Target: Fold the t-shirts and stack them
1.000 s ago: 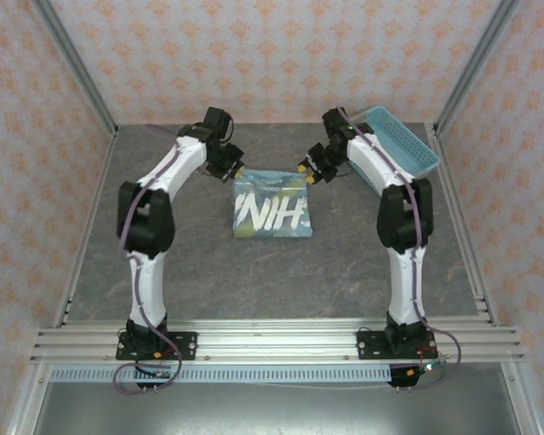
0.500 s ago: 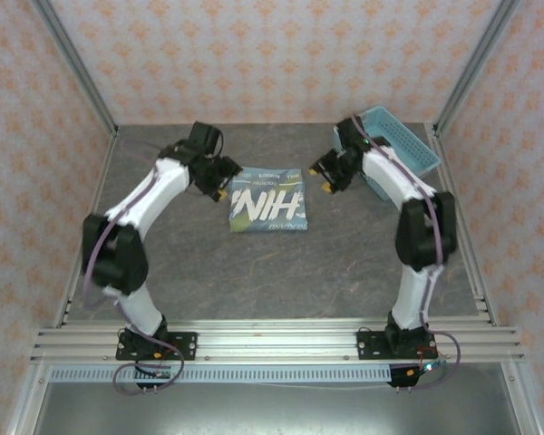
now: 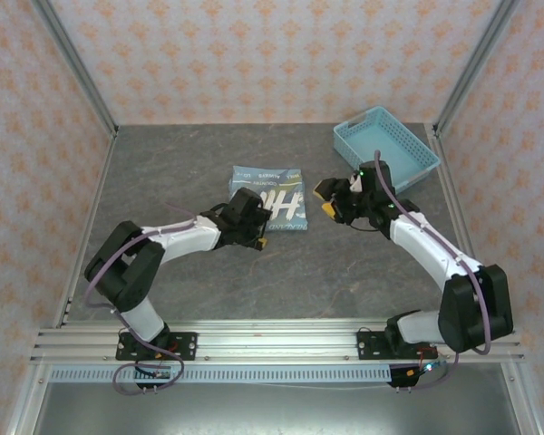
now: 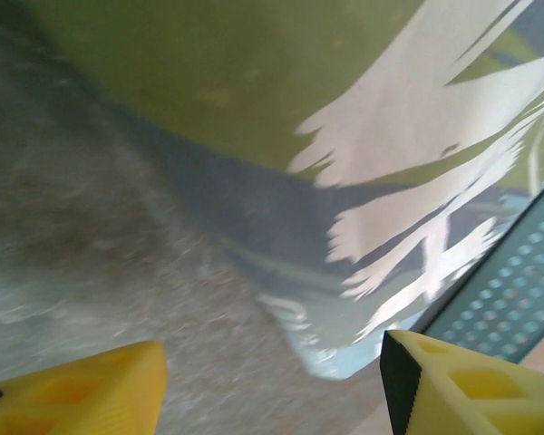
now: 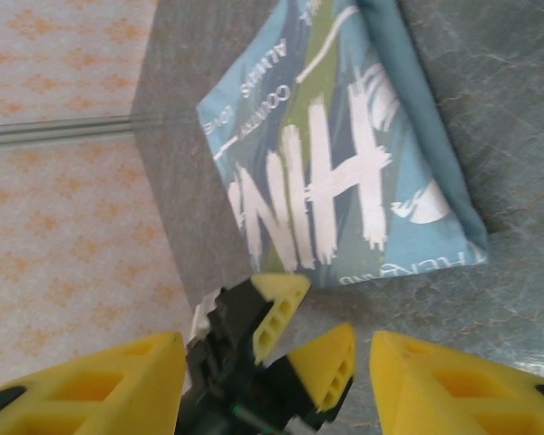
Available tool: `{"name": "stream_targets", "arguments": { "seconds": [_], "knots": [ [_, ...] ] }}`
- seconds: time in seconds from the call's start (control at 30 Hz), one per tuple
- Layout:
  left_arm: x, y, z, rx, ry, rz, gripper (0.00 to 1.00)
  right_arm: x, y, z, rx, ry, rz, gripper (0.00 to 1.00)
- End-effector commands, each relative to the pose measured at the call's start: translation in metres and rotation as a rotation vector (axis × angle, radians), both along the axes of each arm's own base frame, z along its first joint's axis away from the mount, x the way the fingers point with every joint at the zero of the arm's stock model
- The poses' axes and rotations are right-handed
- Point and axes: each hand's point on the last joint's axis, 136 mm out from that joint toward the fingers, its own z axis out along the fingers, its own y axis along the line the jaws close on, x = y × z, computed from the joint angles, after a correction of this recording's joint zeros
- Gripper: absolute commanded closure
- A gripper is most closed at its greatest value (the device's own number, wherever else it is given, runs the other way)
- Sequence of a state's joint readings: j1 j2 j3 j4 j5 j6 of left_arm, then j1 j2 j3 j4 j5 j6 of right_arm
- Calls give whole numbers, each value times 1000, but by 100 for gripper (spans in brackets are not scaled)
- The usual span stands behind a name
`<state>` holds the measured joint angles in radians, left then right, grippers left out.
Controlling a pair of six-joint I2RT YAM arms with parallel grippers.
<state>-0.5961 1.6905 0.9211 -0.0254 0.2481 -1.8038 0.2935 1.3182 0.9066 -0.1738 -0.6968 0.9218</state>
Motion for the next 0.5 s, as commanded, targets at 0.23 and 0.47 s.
{"name": "stream_targets", "arguments": {
  "seconds": [0.23,0.47],
  "knots": [
    [40,3,-25,-16,-55,191,82,-10,-13,20,20,-56,-5,44],
    [61,79,-22,86,-78,249,100,-17,-25,18,-30,-47,-19,44]
  ]
}}
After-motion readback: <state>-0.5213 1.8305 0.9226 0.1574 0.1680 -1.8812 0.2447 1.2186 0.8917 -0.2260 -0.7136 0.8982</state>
